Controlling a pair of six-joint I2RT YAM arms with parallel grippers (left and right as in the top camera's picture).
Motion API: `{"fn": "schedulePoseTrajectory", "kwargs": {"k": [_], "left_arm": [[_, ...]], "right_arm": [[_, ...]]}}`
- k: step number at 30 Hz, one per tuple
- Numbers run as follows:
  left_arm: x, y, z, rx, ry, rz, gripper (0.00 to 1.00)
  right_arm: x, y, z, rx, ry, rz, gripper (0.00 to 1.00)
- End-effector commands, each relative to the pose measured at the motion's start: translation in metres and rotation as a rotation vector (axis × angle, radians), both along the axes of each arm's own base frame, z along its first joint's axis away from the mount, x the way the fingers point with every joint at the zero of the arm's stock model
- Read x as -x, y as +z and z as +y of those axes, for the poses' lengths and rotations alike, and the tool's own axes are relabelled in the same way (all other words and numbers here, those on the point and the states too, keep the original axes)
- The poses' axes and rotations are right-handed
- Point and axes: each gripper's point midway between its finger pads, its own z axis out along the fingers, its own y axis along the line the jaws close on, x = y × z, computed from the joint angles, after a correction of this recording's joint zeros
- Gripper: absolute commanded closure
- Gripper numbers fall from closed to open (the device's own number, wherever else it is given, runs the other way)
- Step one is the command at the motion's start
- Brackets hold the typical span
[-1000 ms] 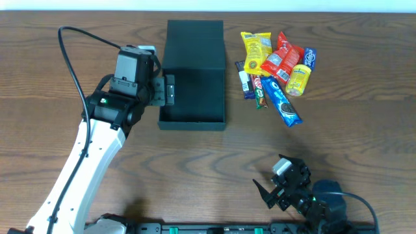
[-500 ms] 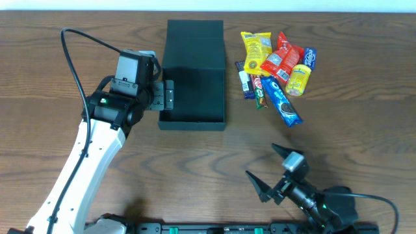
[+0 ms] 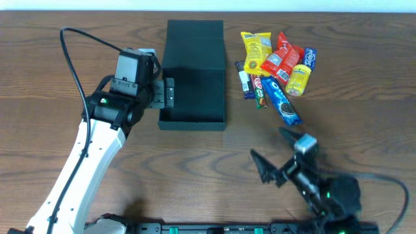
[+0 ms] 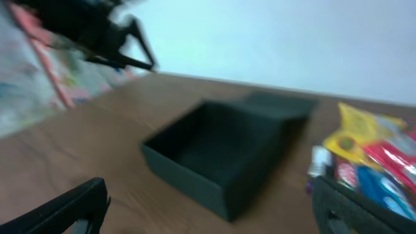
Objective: Pack container
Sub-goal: 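Reach the right gripper to the yellow chip bag and grasp it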
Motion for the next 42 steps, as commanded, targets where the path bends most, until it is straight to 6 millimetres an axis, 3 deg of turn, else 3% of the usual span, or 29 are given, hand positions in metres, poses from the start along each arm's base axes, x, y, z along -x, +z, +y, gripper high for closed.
{"fn": "schedulePoseTrajectory", "kwargs": {"k": [1, 6, 14, 20, 26, 30, 37, 42], "left_arm": [[-0.005, 0.003, -0.001, 0.007, 0.0, -0.017, 0.05], [-0.007, 0.005, -0.002, 0.009, -0.003, -0.031, 0.04], [-0.007, 0.005, -0.002, 0.01, -0.003, -0.031, 0.05], [-0.004, 0.005, -0.013, 0.061, -0.045, -0.016, 0.05], [-0.005, 0.006, -0.014, 0.066, -0.049, -0.019, 0.05], [-0.01, 0.01, -0.015, 0.059, -0.057, -0.051, 0.05], [-0.031, 0.031, -0.019, 0.031, -0.109, -0.182, 0.05], [-0.047, 0.047, -0.003, -0.031, -0.029, -0.275, 0.05]], "right_arm": [[-0.021, 0.03, -0.01, 0.086, -0.052, -0.06, 0.01], [-0.064, 0.046, -0.018, 0.237, -0.051, -0.001, 0.01], [-0.117, 0.026, -0.019, 0.327, -0.016, 0.283, 0.01], [-0.126, 0.024, -0.005, 0.285, 0.066, 0.278, 0.01], [-0.136, 0.011, -0.005, 0.29, 0.063, 0.308, 0.01], [-0.147, -0.005, -0.015, 0.328, 0.0, 0.348, 0.01], [-0.18, -0.003, -0.02, 0.36, -0.047, 0.357, 0.01], [-0.218, -0.008, -0.02, 0.372, -0.061, 0.376, 0.01]]}}
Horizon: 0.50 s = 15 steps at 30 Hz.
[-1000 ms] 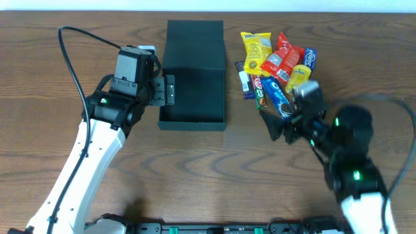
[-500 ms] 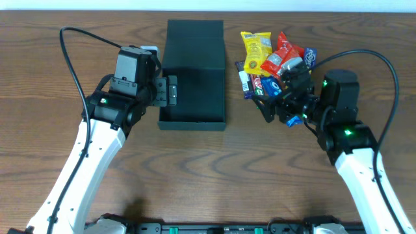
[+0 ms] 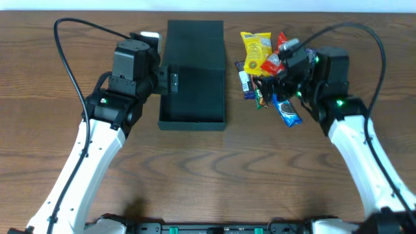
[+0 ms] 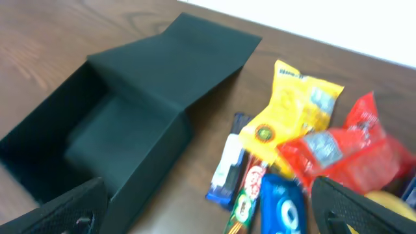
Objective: Pack container
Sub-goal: 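Reach the right gripper to the yellow chip bag and grasp it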
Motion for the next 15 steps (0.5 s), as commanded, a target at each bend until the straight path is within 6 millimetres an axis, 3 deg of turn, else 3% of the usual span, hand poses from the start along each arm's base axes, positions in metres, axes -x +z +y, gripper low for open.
{"fn": "schedulePoseTrajectory", "kwargs": {"k": [1, 10, 15], "left_arm": [[-0.009, 0.006, 0.014, -0.061, 0.054, -0.043, 0.05], [-0.012, 0.01, 0.017, -0.079, 0.063, -0.065, 0.04], [-0.013, 0.01, 0.022, -0.084, 0.077, -0.067, 0.05]], "right_arm": [[-0.029, -0.006, -0.003, 0.026, -0.016, 0.005, 0.01], [-0.115, -0.037, 0.008, 0.105, -0.056, 0.083, 0.01], [-0.148, -0.06, 0.027, 0.155, -0.066, 0.16, 0.01]]}}
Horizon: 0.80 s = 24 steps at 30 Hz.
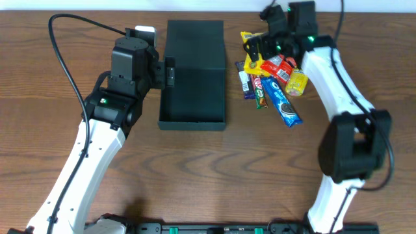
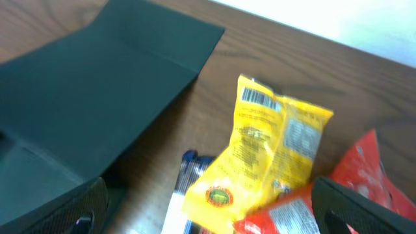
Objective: Pack container
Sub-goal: 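Reach the right gripper to the yellow chip bag and grasp it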
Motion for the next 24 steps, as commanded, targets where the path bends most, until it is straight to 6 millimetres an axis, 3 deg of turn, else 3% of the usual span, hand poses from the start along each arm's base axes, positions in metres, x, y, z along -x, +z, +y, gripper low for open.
{"fn": "schedulePoseTrajectory", "kwargs": {"k": [1, 6, 10, 12, 16, 24], "left_arm": [[-0.004, 0.001, 0.011, -0.03, 0.026, -0.007, 0.05], [-0.007, 0.001, 0.027, -0.031, 0.063, -0.006, 0.05], [-0.009, 0.001, 0.039, -0.029, 0.091, -0.005, 0.04], [-0.009, 0.001, 0.041, -0.029, 0.097, -0.005, 0.05], [-0.01, 0.001, 0.041, -0.029, 0.097, -0.009, 0.05], [-0.009, 0.001, 0.042, -0.029, 0.098, -0.008, 0.05]], "right_arm": [[-0.022, -0.006, 0.014, 0.042, -0.019, 0.005, 0.01], [-0.036, -0.025, 0.029, 0.02, -0.076, 0.074, 0.01], [-0.039, -0.05, 0.018, 0.057, -0.165, 0.12, 0.01], [-0.042, -0.053, 0.011, 0.087, -0.2, 0.114, 0.01], [-0.045, -0.055, 0.003, 0.122, -0.231, 0.103, 0.01], [-0.041, -0.093, -0.004, 0.158, -0.249, 0.171, 0.01]]}}
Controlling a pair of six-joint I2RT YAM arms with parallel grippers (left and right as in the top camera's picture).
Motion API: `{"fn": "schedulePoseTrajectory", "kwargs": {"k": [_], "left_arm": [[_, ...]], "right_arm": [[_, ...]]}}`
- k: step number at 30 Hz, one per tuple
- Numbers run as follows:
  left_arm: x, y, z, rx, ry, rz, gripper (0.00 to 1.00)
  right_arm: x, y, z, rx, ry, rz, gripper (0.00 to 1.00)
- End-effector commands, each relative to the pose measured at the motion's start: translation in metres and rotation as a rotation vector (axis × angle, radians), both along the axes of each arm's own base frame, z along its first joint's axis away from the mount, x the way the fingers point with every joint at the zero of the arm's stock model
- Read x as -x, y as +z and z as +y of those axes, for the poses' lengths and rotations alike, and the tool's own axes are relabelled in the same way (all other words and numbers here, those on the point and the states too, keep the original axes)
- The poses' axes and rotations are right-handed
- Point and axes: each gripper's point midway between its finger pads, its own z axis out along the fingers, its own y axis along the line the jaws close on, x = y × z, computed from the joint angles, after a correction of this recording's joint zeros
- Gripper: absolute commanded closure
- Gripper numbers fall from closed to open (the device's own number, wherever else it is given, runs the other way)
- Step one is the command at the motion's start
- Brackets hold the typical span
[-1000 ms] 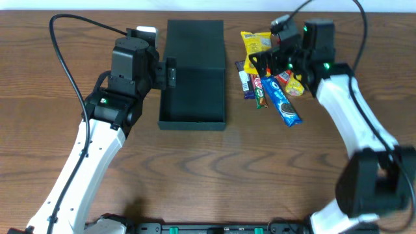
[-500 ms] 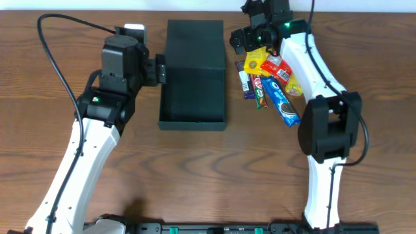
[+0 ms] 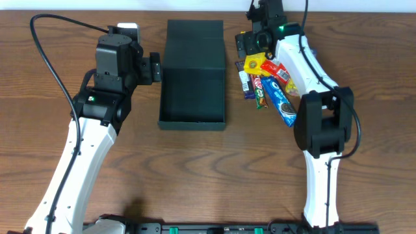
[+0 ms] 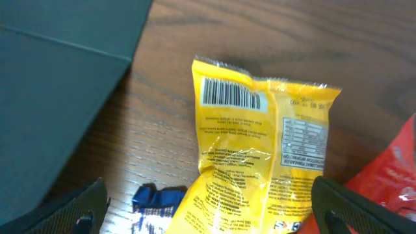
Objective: Pack container
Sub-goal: 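Reach the right gripper to the yellow chip bag and grasp it, then lift the yellow chip bag and carry it over the box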
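The black container [image 3: 192, 75] lies open mid-table, its lid [image 4: 58, 84] folded flat at the far end. To its right is a pile of snacks: a yellow bag [image 4: 260, 149], a red bag [image 3: 276, 68], a blue cookie pack [image 3: 281, 99], a chocolate bar [image 3: 260, 91] and a blue-white bar [image 4: 156, 201]. My right gripper [image 3: 247, 47] hovers open just above the yellow bag [image 3: 255, 63]; in the wrist view the right gripper [image 4: 218, 214] has the bag's lower half between its wide-spread fingertips. My left gripper [image 3: 156, 67] stands off the container's left wall, holding nothing.
The table [image 3: 195, 169] is brown wood. A white wall runs along its far edge, right behind the snack pile and the lid. The left arm [image 3: 84, 143] reaches in from the near left; the right arm [image 3: 318, 130] stretches along the right side past the snacks.
My right gripper has moved lower and left, closer to the yellow bag, which now fills the wrist view. My left gripper has drawn a little left, away from the container wall.
At first my right gripper was low at the near right, open, looking across at the container. Then it was above the snack pile, then at the pile's far end over the yellow bag, and now close above it. My left gripper shifted along the container's left wall toward the far end.
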Motion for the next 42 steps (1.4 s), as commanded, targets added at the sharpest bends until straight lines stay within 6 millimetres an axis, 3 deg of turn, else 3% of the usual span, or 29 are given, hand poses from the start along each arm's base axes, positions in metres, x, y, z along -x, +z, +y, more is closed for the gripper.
{"fn": "schedulePoseTrajectory", "kwargs": {"k": [1, 13, 21, 26, 35, 36, 39, 42], "left_arm": [[-0.002, 0.001, 0.004, -0.012, 0.01, -0.005, 0.05], [-0.002, 0.001, 0.004, -0.012, 0.01, -0.006, 0.05], [-0.003, 0.002, 0.003, -0.011, 0.01, -0.011, 0.05], [-0.003, 0.003, 0.004, -0.012, 0.011, -0.014, 0.05], [-0.004, 0.004, 0.004, -0.024, 0.003, -0.017, 0.05], [-0.004, 0.004, 0.004, -0.028, 0.0, -0.018, 0.05], [-0.004, 0.004, 0.004, -0.031, 0.001, -0.019, 0.05], [-0.005, 0.005, 0.004, -0.03, 0.003, -0.024, 0.05]], "right_arm": [[-0.001, -0.021, -0.006, 0.018, -0.04, 0.034, 0.01], [-0.002, -0.049, -0.024, 0.037, -0.085, 0.077, 0.05], [-0.004, -0.052, -0.025, 0.03, -0.098, 0.074, 0.33], [-0.007, -0.05, -0.024, 0.026, -0.098, 0.059, 0.6], [-0.01, -0.047, -0.023, 0.022, -0.096, 0.046, 0.94], [-0.011, -0.045, -0.021, 0.021, -0.095, 0.041, 0.98], [-0.019, -0.028, -0.014, 0.006, -0.084, 0.006, 0.99], [-0.03, 0.004, -0.003, -0.012, -0.069, -0.057, 0.99]]}}
